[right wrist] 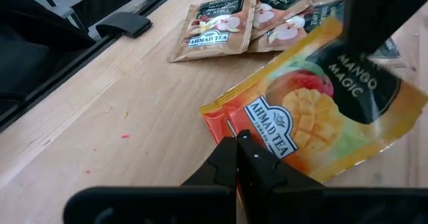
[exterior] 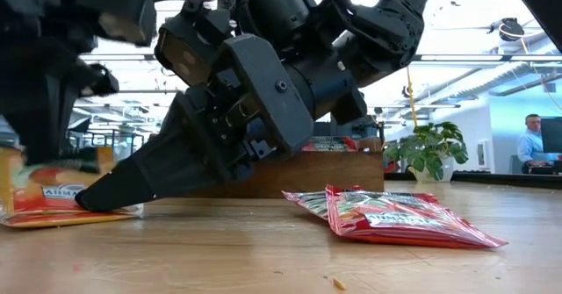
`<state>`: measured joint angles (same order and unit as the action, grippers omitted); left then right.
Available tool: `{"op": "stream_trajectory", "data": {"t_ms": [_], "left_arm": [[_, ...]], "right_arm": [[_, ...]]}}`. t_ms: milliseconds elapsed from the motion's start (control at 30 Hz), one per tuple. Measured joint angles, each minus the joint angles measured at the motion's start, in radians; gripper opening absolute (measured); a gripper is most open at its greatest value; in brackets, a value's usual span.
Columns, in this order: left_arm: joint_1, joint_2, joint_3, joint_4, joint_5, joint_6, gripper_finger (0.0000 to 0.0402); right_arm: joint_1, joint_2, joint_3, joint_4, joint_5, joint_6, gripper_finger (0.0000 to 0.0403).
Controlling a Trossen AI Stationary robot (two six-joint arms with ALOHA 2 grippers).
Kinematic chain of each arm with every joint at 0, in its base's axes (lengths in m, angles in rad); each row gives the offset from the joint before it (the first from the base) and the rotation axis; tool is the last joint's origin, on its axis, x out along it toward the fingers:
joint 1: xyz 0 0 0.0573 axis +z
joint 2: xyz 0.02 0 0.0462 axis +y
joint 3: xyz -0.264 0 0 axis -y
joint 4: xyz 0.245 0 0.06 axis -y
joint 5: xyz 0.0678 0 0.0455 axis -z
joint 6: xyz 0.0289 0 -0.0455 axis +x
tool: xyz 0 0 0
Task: Pick & Place Tea
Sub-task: Put the yellow tea bag into the middle section of the wooden organizer, then put the yellow tea bag into the left section of the wooden organizer
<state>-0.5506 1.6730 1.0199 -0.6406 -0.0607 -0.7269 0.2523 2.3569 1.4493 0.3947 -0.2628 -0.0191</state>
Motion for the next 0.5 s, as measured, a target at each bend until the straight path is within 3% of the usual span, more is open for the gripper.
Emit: {"op": "stream_trajectory", "data": {"t_ms": [233,500], "left_arm": [[-0.021,-0.119,0.001,-0.036,-0.074,-0.015,0.0001],[-0.048,-0.135,0.001,-0.064,-0.097,-0.076,0.0001]], "right_arm": [[0.01,0.002,-0.001,0.052,0.038,-0.059,0.0009],[0.024,-0.041,-0.003,0.01,0.066,-0.106,0.0069]]}}
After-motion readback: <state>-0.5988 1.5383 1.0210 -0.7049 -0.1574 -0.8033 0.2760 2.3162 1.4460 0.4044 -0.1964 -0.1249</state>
